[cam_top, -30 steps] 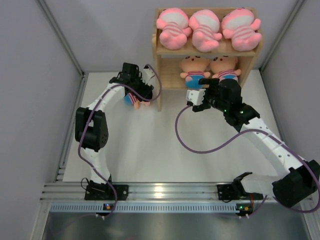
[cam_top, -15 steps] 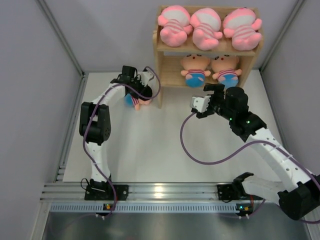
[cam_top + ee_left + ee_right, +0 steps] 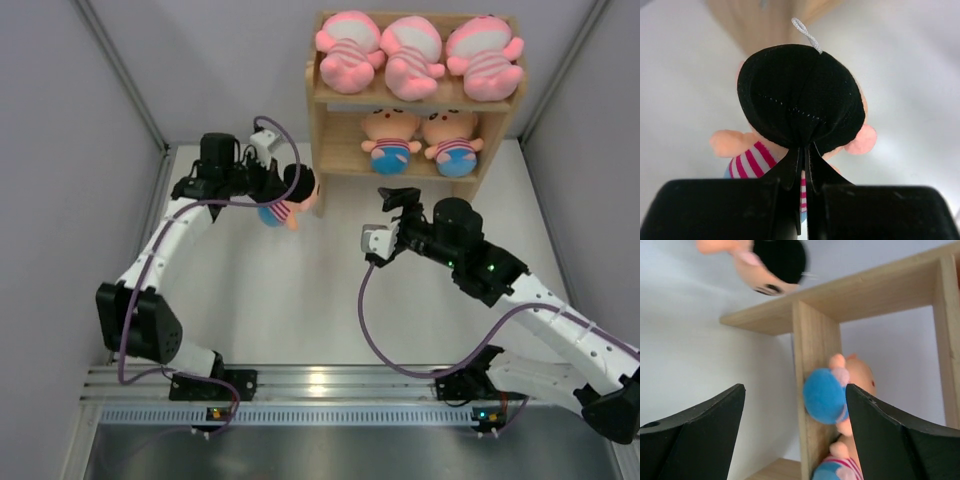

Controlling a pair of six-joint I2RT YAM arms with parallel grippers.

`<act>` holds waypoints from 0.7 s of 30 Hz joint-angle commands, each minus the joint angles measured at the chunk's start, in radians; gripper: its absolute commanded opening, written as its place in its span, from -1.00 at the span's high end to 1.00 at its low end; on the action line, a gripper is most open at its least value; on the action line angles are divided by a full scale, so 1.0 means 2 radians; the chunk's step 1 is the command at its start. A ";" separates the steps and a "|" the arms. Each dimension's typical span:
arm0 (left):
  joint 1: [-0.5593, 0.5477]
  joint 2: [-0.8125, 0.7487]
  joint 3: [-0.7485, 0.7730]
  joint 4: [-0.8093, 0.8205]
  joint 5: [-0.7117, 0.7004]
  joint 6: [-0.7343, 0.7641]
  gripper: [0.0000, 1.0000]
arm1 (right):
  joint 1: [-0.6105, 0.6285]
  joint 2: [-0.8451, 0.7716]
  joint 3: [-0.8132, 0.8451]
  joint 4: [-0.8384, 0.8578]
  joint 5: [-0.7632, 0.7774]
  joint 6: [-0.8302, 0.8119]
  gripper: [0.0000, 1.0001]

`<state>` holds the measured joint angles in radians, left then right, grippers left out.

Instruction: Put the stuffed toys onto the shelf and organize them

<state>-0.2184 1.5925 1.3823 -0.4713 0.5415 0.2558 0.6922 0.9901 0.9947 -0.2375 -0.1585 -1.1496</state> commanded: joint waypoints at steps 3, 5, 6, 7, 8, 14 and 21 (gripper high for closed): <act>0.000 -0.121 -0.006 0.021 0.140 -0.216 1.00 | 0.071 -0.016 -0.052 0.041 -0.011 0.062 -0.62; 0.000 -0.140 0.001 0.022 0.160 -0.258 1.00 | 0.089 -0.026 -0.084 0.132 -0.049 0.106 -0.62; 0.000 -0.143 0.004 0.030 0.169 -0.302 1.00 | 0.093 -0.033 -0.116 0.173 -0.058 0.123 -0.62; 0.000 -0.147 0.009 0.038 0.176 -0.324 1.00 | 0.102 -0.036 -0.132 0.212 -0.063 0.144 -0.62; 0.000 -0.153 0.020 0.044 0.182 -0.343 1.00 | 0.109 -0.035 -0.145 0.283 -0.063 0.176 -0.61; -0.002 -0.160 0.077 0.096 0.199 -0.448 1.00 | 0.181 0.035 -0.182 0.481 0.012 0.227 -0.62; -0.003 -0.166 0.083 0.140 0.208 -0.512 1.00 | 0.248 0.159 -0.128 0.642 0.121 0.240 -0.62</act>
<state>-0.2214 1.2831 1.5227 -0.2890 0.9268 -0.6739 1.1580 1.2427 0.6731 0.7734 -0.0376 -0.7223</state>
